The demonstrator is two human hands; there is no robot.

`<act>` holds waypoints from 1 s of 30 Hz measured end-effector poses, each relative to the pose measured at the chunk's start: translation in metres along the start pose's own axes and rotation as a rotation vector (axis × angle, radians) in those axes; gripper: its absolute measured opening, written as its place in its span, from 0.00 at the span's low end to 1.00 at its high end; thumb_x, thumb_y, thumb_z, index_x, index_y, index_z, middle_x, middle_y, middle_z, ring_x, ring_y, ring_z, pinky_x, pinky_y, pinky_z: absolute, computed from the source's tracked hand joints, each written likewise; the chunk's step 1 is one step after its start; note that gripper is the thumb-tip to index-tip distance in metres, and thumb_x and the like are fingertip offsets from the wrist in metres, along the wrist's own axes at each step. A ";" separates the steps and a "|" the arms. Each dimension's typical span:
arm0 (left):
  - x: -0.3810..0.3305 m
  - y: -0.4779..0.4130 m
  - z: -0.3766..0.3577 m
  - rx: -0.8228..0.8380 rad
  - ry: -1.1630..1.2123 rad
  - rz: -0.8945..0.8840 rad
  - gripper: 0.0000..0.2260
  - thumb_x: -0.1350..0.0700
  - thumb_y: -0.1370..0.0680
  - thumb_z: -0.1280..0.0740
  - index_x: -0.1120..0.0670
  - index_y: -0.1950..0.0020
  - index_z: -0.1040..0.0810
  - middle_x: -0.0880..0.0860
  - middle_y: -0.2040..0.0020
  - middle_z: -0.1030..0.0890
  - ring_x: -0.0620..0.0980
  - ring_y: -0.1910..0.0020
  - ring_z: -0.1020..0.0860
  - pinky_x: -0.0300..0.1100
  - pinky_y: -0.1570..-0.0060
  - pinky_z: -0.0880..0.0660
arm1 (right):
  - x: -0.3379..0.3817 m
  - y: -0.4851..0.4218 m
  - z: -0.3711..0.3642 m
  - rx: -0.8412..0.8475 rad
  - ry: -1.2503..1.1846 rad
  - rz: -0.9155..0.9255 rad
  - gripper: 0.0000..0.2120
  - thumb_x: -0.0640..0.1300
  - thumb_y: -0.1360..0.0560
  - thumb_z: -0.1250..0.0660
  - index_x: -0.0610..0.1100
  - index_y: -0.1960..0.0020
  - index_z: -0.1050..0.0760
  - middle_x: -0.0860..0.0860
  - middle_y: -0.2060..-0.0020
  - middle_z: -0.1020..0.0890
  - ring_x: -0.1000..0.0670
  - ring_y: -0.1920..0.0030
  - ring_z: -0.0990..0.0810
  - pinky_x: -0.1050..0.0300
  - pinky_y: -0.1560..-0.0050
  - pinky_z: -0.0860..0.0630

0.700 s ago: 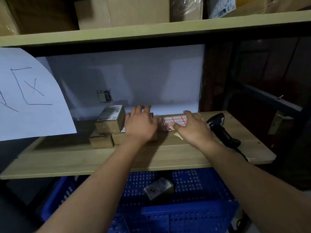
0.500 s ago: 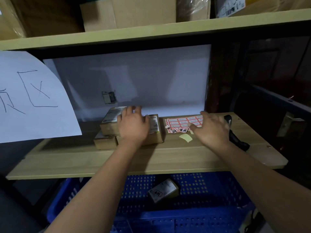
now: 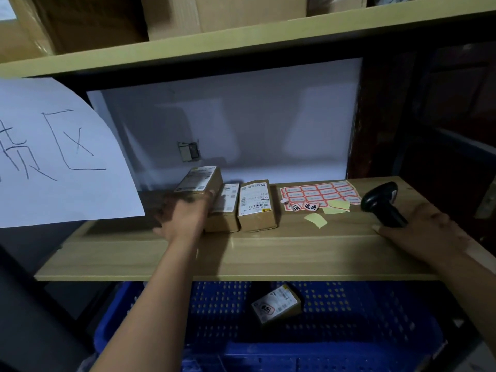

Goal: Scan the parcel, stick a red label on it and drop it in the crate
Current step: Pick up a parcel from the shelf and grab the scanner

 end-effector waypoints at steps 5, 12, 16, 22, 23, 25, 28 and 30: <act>-0.027 0.043 0.028 -0.249 0.267 -0.231 0.40 0.31 0.32 0.24 0.46 0.25 0.31 0.54 0.22 0.26 0.64 0.19 0.34 0.67 0.19 0.42 | 0.009 -0.008 -0.007 0.018 -0.003 0.095 0.53 0.78 0.35 0.37 0.39 0.26 0.34 0.33 0.29 0.26 0.33 0.31 0.26 0.40 0.37 0.26; -0.048 0.094 0.001 0.088 1.296 -0.218 0.34 0.70 0.26 0.27 0.46 0.29 0.37 0.56 0.31 0.21 0.56 0.40 0.19 0.50 0.44 0.19 | 0.039 -0.018 -0.002 0.036 -0.010 0.250 0.26 0.59 0.25 0.29 0.45 0.34 0.23 0.41 0.46 0.15 0.39 0.48 0.18 0.50 0.48 0.24; -0.060 0.111 -0.022 0.295 1.457 -0.164 0.37 0.75 0.26 0.31 0.44 0.28 0.37 0.54 0.32 0.21 0.56 0.43 0.19 0.52 0.43 0.20 | 0.037 -0.027 -0.006 0.048 -0.032 0.238 0.21 0.53 0.26 0.29 0.45 0.37 0.22 0.44 0.53 0.17 0.43 0.54 0.21 0.51 0.51 0.24; -0.065 0.121 -0.028 0.318 1.589 -0.139 0.39 0.66 0.28 0.25 0.49 0.22 0.39 0.56 0.28 0.20 0.55 0.40 0.18 0.53 0.45 0.22 | 0.033 -0.023 0.000 0.012 -0.092 0.278 0.10 0.47 0.23 0.32 0.45 0.44 0.22 0.41 0.52 0.16 0.39 0.51 0.19 0.51 0.55 0.29; -0.064 0.120 -0.028 0.284 1.577 -0.146 0.35 0.65 0.23 0.27 0.48 0.22 0.38 0.56 0.27 0.21 0.55 0.40 0.18 0.54 0.44 0.22 | 0.033 -0.024 0.001 -0.013 -0.101 0.284 0.11 0.48 0.23 0.32 0.45 0.43 0.21 0.40 0.51 0.16 0.38 0.50 0.19 0.51 0.54 0.28; -0.060 0.117 -0.026 0.197 1.479 -0.167 0.25 0.59 0.18 0.29 0.44 0.26 0.34 0.56 0.27 0.21 0.54 0.41 0.18 0.56 0.40 0.21 | 0.032 -0.027 0.002 -0.036 -0.129 0.280 0.14 0.51 0.23 0.31 0.45 0.41 0.20 0.39 0.48 0.15 0.37 0.48 0.18 0.49 0.52 0.26; -0.051 0.111 -0.018 0.010 1.109 -0.310 0.26 0.42 0.27 0.22 0.37 0.34 0.30 0.49 0.29 0.24 0.50 0.36 0.19 0.53 0.32 0.21 | 0.033 -0.024 0.005 -0.029 -0.165 0.266 0.18 0.54 0.24 0.30 0.46 0.39 0.20 0.39 0.46 0.14 0.37 0.46 0.17 0.47 0.48 0.23; -0.050 0.113 -0.011 -0.074 0.894 -0.422 0.28 0.42 0.26 0.22 0.38 0.30 0.29 0.45 0.32 0.30 0.42 0.33 0.24 0.49 0.25 0.26 | 0.036 -0.022 0.008 -0.021 -0.194 0.267 0.18 0.56 0.26 0.29 0.48 0.40 0.20 0.41 0.47 0.14 0.38 0.47 0.18 0.47 0.48 0.23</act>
Point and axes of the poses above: each hand's wrist, its own y-axis away from the middle knuckle, its own z-axis out of the back of the hand, x = y × z, the point moved 8 cm from there along -y, towards the middle knuckle
